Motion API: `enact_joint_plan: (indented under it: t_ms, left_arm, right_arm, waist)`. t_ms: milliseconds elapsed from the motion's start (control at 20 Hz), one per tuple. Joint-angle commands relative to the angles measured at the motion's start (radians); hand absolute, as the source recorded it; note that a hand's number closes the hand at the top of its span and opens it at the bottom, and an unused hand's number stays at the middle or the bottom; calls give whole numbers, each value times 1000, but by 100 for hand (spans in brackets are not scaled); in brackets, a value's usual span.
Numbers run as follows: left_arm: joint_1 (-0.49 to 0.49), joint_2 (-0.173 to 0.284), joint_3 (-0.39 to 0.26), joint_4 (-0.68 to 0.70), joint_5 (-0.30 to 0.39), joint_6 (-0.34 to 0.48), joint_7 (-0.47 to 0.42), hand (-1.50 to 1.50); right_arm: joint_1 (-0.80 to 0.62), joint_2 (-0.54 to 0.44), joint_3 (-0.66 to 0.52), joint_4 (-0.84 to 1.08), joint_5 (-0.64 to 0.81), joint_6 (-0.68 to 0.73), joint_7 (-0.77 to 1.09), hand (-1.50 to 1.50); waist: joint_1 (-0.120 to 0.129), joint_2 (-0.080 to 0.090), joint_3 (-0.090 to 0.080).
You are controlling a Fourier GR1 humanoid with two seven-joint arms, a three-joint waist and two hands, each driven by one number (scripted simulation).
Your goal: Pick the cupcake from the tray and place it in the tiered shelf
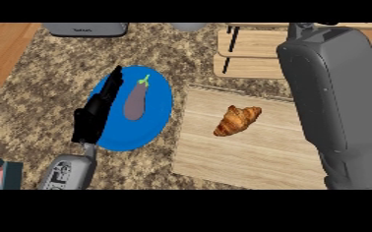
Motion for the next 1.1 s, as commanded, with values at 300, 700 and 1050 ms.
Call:
enact_joint_plan:
  t_ms: [300,700,1050]
  left_arm:
    - [4,21,41,36,20,-36,-34,0]
    - [1,-25,4,-8,-14,2,10,0]
    - [9,-48,-15,11,-52,23,4,0]
  right_arm:
    - [24,-8,-131,104,-215,-256,-196,150]
    - [-2,-94,-157,335,-84,-243,-113,150]
    - [80,-84,-151,208,-12,-271,5,-150]
  waist:
    - [-4,-3,-1]
    - [-4,-4,-3]
    - [-12,-5,-1]
